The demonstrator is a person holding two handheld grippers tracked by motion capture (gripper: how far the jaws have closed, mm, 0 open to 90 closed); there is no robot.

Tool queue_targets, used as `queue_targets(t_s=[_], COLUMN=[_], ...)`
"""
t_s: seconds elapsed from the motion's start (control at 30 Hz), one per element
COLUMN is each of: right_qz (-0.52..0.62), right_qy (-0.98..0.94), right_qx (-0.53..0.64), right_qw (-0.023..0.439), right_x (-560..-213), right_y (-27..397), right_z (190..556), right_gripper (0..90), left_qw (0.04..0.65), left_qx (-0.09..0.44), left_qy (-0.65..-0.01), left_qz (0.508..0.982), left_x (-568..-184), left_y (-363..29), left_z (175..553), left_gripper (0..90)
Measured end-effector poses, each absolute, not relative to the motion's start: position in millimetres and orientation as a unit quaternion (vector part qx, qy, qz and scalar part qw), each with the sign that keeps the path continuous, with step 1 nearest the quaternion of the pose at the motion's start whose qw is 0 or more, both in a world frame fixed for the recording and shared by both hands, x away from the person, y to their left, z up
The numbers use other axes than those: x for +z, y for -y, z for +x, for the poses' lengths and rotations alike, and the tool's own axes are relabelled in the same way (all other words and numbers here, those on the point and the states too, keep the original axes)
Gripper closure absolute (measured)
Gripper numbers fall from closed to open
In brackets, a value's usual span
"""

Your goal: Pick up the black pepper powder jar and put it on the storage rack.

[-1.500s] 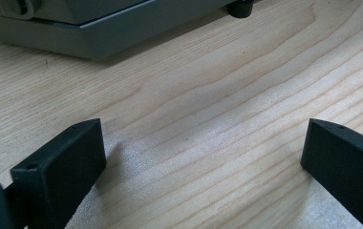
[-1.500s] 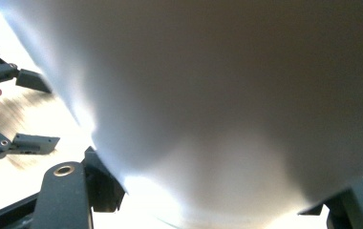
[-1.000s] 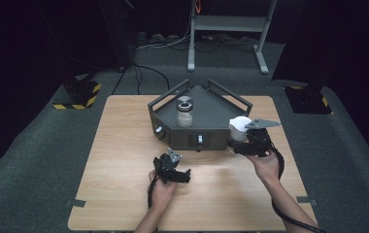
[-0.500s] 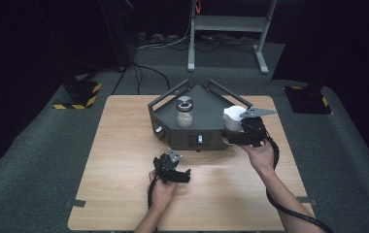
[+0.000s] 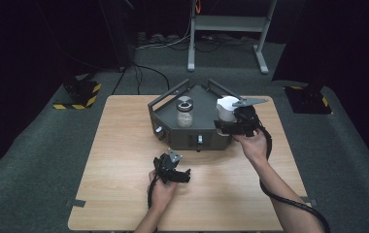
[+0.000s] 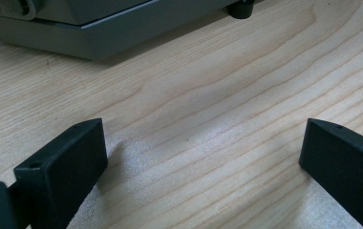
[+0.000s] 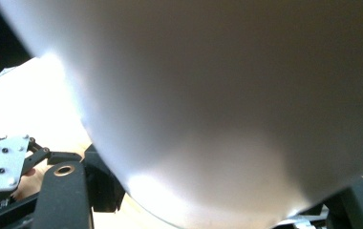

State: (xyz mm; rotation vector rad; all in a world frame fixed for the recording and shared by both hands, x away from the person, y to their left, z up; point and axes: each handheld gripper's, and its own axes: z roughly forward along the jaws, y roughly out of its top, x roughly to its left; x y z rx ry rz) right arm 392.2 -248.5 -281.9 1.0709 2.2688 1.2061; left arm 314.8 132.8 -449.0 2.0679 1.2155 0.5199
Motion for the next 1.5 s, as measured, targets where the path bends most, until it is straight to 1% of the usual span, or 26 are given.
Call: queue_targets(t_s=[0.37, 0.97, 1.23, 1.5], right_qz=[0.389, 0.409, 0.414, 0.419], right_qy=[-0.800, -0.794, -0.794, -0.789], right_qx=[0.421, 0.406, 0.407, 0.410], right_qw=[0.180, 0.192, 0.182, 0.183], right_x=[-278, -285, -292, -297], right_y=[235, 211, 205, 204], right_z=[407, 428, 436, 438], right_gripper=[30.9, 30.8, 30.8, 30.8], left_qw=[0.338, 0.338, 0.338, 0.337], left_qx=[0.199, 0.200, 0.200, 0.200], left_qy=[-0.468, -0.466, -0.466, -0.465], left_qz=[0.792, 0.793, 0.793, 0.794], left_x=[-449, -449, -449, -449], left_y=[-133, -133, -133, -133], left_z=[315, 315, 314, 314], left_gripper=[2.3, 2.5, 2.8, 2.8])
